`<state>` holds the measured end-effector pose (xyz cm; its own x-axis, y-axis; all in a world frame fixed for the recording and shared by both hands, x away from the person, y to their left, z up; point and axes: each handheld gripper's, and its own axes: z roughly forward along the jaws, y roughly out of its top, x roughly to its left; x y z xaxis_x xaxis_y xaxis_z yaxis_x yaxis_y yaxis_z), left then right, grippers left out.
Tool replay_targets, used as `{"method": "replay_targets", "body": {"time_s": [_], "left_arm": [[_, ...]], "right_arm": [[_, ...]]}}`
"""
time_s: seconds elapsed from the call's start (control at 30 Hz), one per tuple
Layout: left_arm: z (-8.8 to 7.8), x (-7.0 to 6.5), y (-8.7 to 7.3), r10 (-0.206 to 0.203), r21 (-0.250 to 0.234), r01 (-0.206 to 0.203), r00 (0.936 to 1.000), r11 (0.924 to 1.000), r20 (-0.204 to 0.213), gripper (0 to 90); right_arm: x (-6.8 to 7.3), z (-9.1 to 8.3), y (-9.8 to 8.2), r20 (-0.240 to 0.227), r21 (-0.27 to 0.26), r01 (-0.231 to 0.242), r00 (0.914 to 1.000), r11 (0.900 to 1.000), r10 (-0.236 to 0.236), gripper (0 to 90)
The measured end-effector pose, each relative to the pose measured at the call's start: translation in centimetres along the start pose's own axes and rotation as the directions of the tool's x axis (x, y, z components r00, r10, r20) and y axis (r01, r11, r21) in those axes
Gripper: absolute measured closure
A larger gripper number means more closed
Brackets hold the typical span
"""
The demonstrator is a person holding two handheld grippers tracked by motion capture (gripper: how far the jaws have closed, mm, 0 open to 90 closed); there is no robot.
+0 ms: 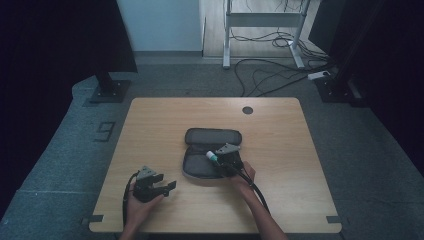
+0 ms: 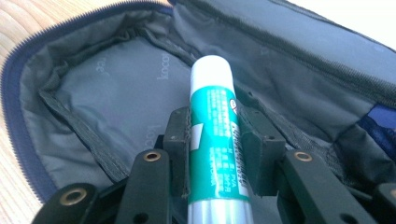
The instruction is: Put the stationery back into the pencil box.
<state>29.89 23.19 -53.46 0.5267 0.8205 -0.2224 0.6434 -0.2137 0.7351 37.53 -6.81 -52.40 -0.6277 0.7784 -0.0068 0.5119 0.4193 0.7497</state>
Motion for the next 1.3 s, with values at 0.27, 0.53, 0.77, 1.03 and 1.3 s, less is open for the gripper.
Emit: {"method": "replay_targets", "body": {"time_s": [0.27, 0.53, 0.77, 1.03, 1.3], "left_arm": [[-0.1, 0.1, 0.0, 0.0, 0.0, 0.0, 1.0, 1.0, 0.0, 32.5], [0.0, 0.0, 0.0, 0.001, 0.001, -0.001, 1.0, 1.0, 0.0, 32.5], [0.0, 0.0, 0.0, 0.002, 0.005, -0.002, 1.0, 1.0, 0.001, 32.4], [0.0, 0.1, 0.0, -0.002, 0.003, 0.002, 1.0, 1.0, 0.0, 32.4], [0.2, 0.0, -0.1, 0.003, 0.01, -0.003, 1.0, 0.9999, 0.0, 32.4]], "right_arm": [[0.0, 0.2, -0.2, 0.004, 0.027, 0.001, 1.0, 1.0, -0.001, 64.6], [-0.1, 0.0, -0.2, 0.016, 0.017, -0.009, 0.9998, 1.0, 0.008, 55.7], [-0.2, -0.4, -0.1, 0.003, -0.011, -0.033, 0.9994, 0.999, 0.033, 48.7], [-0.1, -1.4, 0.0, -0.009, -0.072, -0.057, 0.9984, 0.996, 0.057, 41.0], [0.0, -2.8, -0.5, -0.031, -0.132, -0.074, 0.997, 0.988, 0.07, 39.9]]}}
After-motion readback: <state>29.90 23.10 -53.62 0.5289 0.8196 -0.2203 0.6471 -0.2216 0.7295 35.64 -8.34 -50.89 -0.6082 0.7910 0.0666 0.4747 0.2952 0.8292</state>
